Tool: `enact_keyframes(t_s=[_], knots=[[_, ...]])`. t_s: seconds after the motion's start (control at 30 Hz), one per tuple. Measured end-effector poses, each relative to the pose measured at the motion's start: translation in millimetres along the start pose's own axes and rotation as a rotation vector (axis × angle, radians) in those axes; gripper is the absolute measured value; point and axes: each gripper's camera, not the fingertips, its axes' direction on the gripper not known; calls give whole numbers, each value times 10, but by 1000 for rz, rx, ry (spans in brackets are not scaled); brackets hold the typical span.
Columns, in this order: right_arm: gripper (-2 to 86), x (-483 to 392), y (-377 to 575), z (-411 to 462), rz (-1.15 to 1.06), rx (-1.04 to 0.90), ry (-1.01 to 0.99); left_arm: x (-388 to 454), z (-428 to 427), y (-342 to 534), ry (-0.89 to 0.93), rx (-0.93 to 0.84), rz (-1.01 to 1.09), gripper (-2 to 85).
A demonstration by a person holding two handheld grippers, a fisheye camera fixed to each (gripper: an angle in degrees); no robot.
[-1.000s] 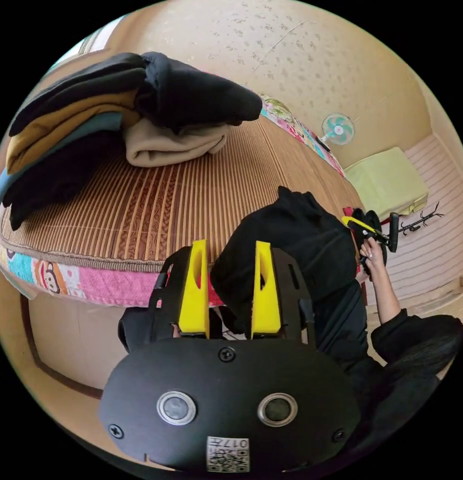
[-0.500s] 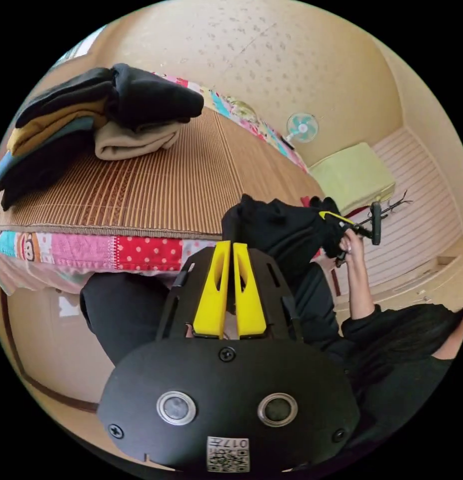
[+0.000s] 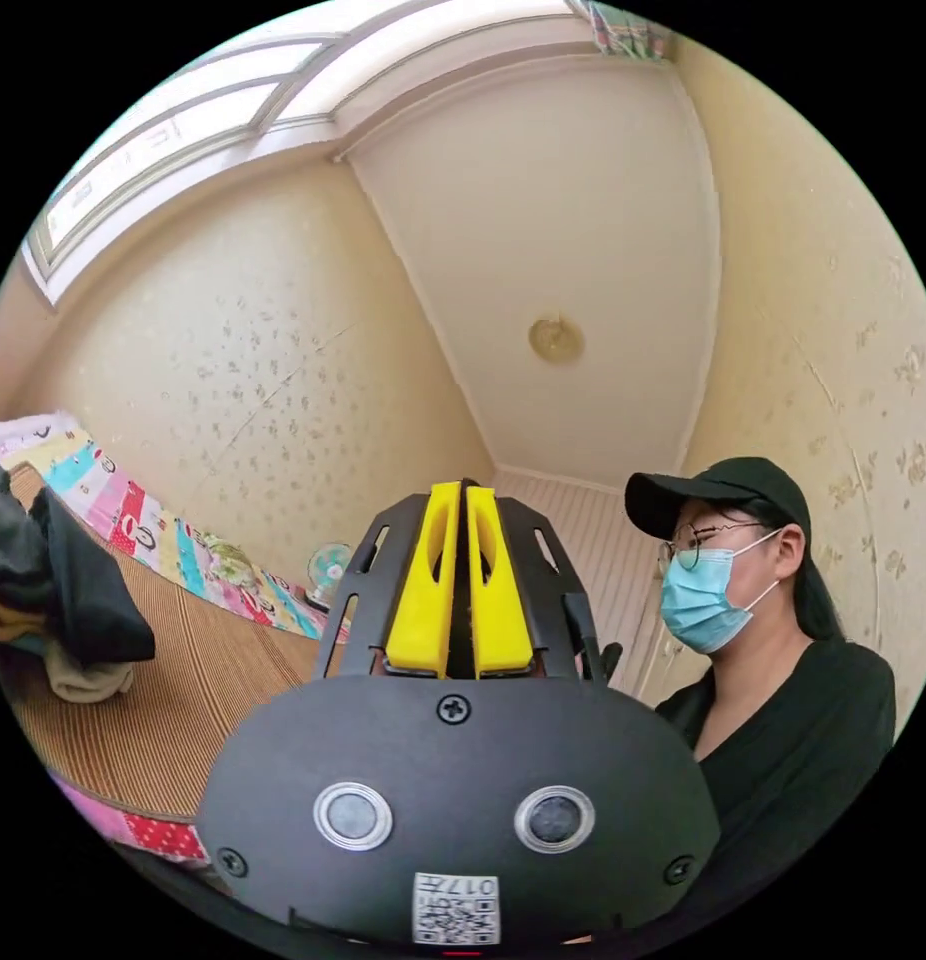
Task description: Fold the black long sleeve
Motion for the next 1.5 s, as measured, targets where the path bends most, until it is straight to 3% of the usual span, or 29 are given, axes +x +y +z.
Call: enact_keyframes(t_s=[0.1,0.2,0.4,0.5,0.57,0.6,0.7,0.83,0.97,1.07,1.23,1.37,1.4,1.5], knots=[[25,-195,-207,-94,-66,138,79,279,328,-193,1,-12,93,-8],[26,-188,-438,197,-148,131,160,229,796,-363,-141,-103,147,-6],[30,625,-661,2052,-194,-253,258,-1230,2192,-350,-455,-440,144,1],[41,1428,-306,3547,-150,-639,259,-2439,3002,19,-698,-649,129,11],[49,2106,406,4306,7,-888,324,-3343,3188,584,-948,-731,-5,27],[52,2212,603,4389,36,-937,349,-3485,3171,749,-971,-740,-44,32],[65,2249,1532,4373,3,-1057,295,-3739,3038,1820,-819,-781,-122,60],[73,1966,2899,3969,-106,-1291,202,-3655,3124,3598,-706,-1079,-122,70],[76,1799,3916,3416,-150,-1490,193,-3526,2917,4936,-810,-1351,-182,69],[69,1612,3955,2831,-179,-1335,218,-3082,2522,5093,-860,-1264,-171,52],[45,1649,3610,2402,65,-1427,225,-2573,2031,5188,-843,-1208,-256,45],[89,1985,2990,1913,59,-1108,451,-2394,1530,5138,-802,-1022,-321,44],[96,2051,2970,1898,29,-1104,498,-2375,1478,5138,-818,-1000,-308,45],[125,2525,3253,2073,-62,-1330,616,-2320,1323,5150,-839,-910,-243,47]])
